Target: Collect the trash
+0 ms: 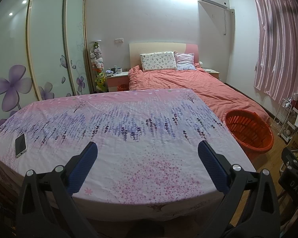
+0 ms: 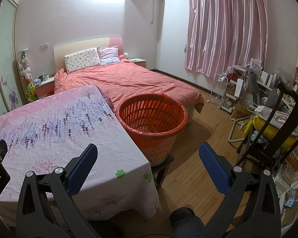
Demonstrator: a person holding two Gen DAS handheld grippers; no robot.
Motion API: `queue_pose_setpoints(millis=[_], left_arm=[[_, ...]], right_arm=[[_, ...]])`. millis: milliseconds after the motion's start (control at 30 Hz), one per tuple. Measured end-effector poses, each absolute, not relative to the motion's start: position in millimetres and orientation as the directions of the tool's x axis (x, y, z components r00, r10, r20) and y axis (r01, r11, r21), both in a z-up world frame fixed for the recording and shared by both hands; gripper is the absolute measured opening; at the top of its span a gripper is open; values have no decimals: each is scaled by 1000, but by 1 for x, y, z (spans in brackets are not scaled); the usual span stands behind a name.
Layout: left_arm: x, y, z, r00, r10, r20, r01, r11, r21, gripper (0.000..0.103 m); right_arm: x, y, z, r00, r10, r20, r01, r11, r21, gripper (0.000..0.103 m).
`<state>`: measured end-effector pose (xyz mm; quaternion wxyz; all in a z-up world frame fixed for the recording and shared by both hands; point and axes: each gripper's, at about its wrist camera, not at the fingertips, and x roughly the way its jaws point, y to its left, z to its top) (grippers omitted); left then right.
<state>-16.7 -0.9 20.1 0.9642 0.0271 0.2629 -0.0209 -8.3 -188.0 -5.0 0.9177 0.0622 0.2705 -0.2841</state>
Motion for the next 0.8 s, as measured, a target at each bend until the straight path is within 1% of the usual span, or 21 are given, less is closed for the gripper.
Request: queue_pose_setpoints(millis=[800], left_arm=[[-17, -3, 20, 861, -25, -509, 53, 998, 41, 99]], right_arm=[[-7, -188, -6, 692, -486, -533, 553, 832, -41, 101]])
